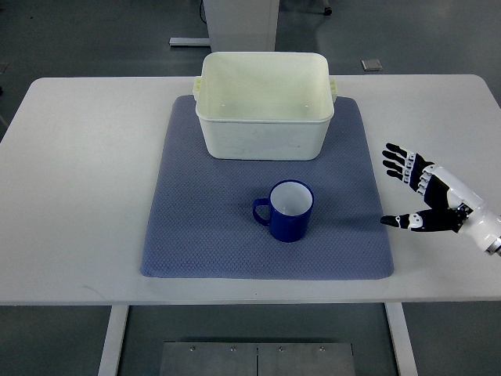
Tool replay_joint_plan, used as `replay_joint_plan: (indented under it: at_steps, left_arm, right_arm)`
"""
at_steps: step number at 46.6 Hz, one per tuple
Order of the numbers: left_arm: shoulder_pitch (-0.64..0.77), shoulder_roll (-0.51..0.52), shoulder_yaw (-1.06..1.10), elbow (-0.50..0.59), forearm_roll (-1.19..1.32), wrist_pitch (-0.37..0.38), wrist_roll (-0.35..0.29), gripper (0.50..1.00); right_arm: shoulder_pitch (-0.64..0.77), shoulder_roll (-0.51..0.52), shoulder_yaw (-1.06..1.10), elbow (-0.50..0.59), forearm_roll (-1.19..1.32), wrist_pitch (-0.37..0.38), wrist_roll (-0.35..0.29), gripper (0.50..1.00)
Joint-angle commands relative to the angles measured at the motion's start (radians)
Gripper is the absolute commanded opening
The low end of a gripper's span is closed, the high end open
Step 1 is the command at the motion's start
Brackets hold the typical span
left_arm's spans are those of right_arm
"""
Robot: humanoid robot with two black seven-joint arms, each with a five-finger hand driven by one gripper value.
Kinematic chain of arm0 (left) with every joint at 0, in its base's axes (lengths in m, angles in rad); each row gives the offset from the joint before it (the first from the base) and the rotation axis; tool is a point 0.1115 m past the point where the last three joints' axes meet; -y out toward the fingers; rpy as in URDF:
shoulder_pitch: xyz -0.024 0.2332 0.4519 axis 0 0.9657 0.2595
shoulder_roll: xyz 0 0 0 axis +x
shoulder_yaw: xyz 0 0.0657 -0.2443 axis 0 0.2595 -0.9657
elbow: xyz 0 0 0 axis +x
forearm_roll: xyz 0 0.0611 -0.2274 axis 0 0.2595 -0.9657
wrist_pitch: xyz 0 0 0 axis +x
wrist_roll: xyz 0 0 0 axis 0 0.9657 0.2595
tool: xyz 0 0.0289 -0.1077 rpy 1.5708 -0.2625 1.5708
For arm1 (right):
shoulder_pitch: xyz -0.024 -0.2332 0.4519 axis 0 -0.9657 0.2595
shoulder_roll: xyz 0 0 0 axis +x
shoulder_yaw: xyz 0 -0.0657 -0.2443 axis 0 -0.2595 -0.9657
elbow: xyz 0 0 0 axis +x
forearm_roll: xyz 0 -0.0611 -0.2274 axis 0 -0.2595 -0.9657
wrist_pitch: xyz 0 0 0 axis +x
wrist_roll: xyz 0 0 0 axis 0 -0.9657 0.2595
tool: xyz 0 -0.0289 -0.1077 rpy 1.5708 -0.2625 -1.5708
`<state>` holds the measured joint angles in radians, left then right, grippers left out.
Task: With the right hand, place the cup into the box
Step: 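Move the right hand inward toward the blue mug, fingers open, then wrap the right hand fingers around the blue mug's body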
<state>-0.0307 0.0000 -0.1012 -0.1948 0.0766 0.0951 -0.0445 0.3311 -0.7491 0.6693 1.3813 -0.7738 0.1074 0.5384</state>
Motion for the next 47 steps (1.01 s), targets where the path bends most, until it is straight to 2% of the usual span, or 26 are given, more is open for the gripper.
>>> replay_joint_plan:
  at_steps: [1,21,30,47]
  left_arm:
    - [0.0,0.0,0.0,0.0,0.0,0.0,0.0,1.0]
    - [0.0,0.0,0.0,0.0,0.0,0.0,0.0,1.0]
    - [0.0,0.0,0.0,0.0,0.0,0.0,0.0,1.0]
    - [0.0,0.0,0.0,0.0,0.0,0.0,0.0,1.0]
  right_arm:
    - [-0.001,0.004,-0.01,0.005,-0.001,0.0,0.0,1.0]
    - [0.005,0.1,-0.017,0.007,-0.102,-0.015,-0.037,1.0]
    - [0.036,0.14,-0.023,0.005,-0.119,-0.04,-0.098,1.0]
    - [0.072,0.181,-0.094,0.002,-0.127,-0.071,-0.11,1.0]
